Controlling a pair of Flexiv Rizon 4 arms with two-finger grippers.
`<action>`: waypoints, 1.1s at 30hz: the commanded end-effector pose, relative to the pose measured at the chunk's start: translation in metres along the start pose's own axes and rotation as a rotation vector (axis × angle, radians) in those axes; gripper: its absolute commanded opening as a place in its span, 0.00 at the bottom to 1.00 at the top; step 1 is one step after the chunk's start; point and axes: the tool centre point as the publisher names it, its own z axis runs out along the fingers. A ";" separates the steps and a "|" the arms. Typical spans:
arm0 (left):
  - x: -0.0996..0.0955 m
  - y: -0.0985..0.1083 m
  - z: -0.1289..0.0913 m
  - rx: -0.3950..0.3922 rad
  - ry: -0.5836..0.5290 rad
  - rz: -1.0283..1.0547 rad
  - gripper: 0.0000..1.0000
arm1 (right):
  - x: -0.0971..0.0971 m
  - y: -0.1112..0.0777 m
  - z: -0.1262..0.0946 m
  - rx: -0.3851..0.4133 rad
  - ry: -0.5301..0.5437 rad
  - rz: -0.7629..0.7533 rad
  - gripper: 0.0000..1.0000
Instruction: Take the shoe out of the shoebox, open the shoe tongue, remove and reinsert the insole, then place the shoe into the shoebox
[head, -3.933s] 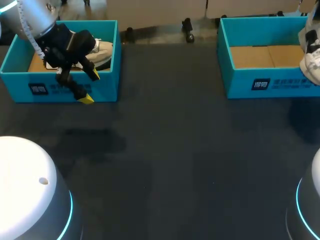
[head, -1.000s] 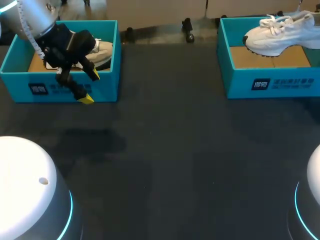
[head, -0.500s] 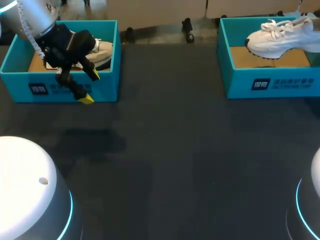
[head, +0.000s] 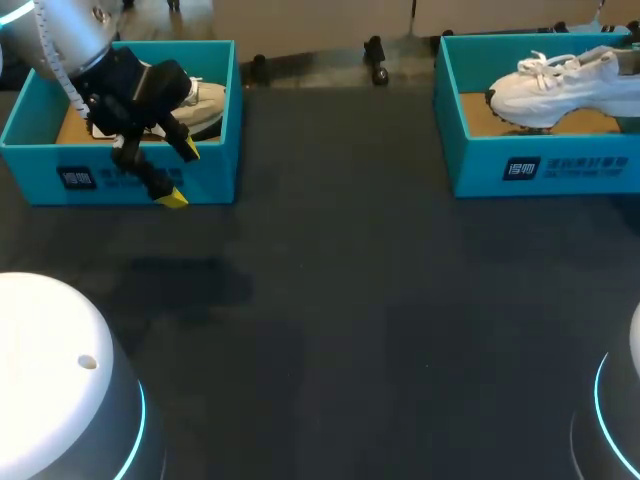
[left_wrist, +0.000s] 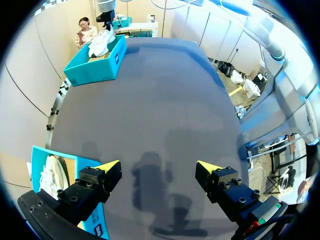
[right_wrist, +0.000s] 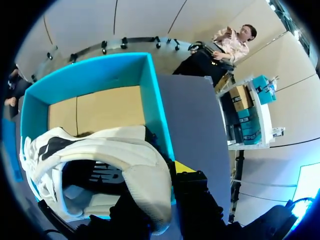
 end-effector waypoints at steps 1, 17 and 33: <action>0.001 0.000 0.000 -0.003 -0.001 0.000 1.00 | 0.004 -0.001 0.007 0.009 -0.002 -0.006 0.00; 0.001 0.000 0.000 -0.003 -0.001 0.000 1.00 | 0.015 -0.018 0.026 0.026 -0.022 -0.022 0.00; 0.001 0.000 0.000 -0.003 -0.001 0.000 1.00 | 0.024 -0.027 0.051 0.021 -0.059 -0.034 0.00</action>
